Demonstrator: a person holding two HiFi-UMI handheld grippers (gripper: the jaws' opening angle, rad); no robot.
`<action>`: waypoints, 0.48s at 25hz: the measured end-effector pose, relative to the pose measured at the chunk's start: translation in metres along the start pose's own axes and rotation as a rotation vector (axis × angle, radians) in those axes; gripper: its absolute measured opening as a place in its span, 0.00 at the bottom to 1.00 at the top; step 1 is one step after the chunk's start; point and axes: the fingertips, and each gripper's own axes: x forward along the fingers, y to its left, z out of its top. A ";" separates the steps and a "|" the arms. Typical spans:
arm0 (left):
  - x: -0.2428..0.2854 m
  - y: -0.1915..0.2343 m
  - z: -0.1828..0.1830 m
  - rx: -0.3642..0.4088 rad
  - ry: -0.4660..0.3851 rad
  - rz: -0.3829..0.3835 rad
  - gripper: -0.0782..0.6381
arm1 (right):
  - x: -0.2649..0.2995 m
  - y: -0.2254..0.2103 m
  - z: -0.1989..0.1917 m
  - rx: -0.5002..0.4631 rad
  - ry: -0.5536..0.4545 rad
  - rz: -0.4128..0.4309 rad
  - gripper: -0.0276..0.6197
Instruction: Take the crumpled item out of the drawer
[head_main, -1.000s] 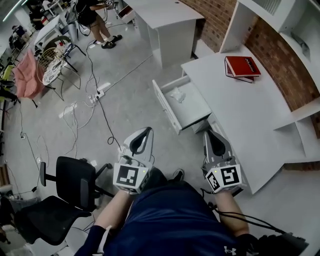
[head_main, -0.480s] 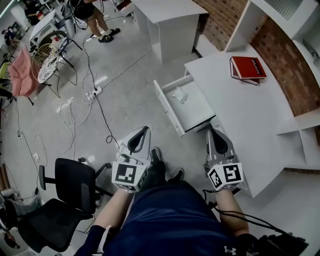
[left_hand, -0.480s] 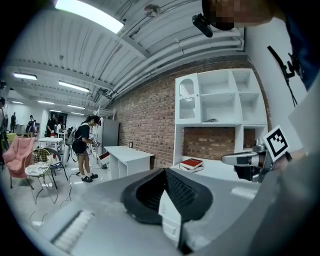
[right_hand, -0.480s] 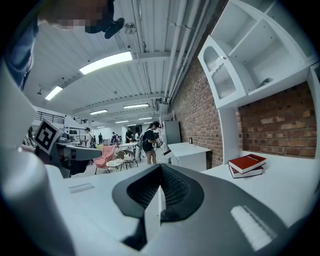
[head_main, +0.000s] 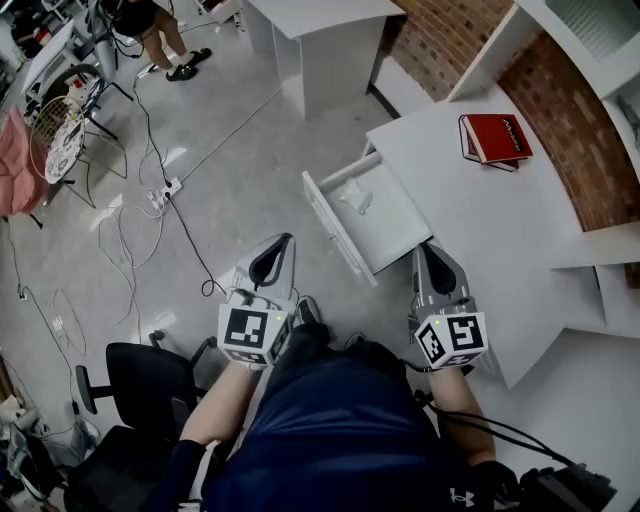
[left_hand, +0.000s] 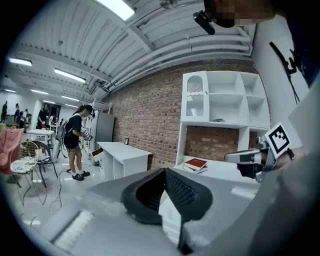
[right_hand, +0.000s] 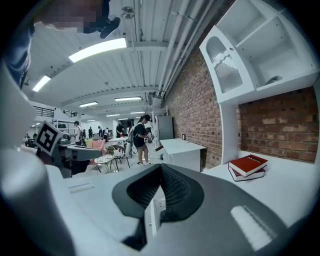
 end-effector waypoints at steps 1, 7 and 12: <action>0.004 0.005 -0.004 0.003 0.003 -0.016 0.11 | 0.005 0.000 0.000 -0.003 0.010 -0.008 0.05; 0.032 0.028 -0.021 -0.004 0.052 -0.044 0.11 | 0.034 -0.014 -0.007 -0.016 0.067 -0.046 0.05; 0.061 0.037 -0.036 -0.006 0.107 -0.021 0.11 | 0.069 -0.035 -0.031 -0.060 0.142 -0.027 0.05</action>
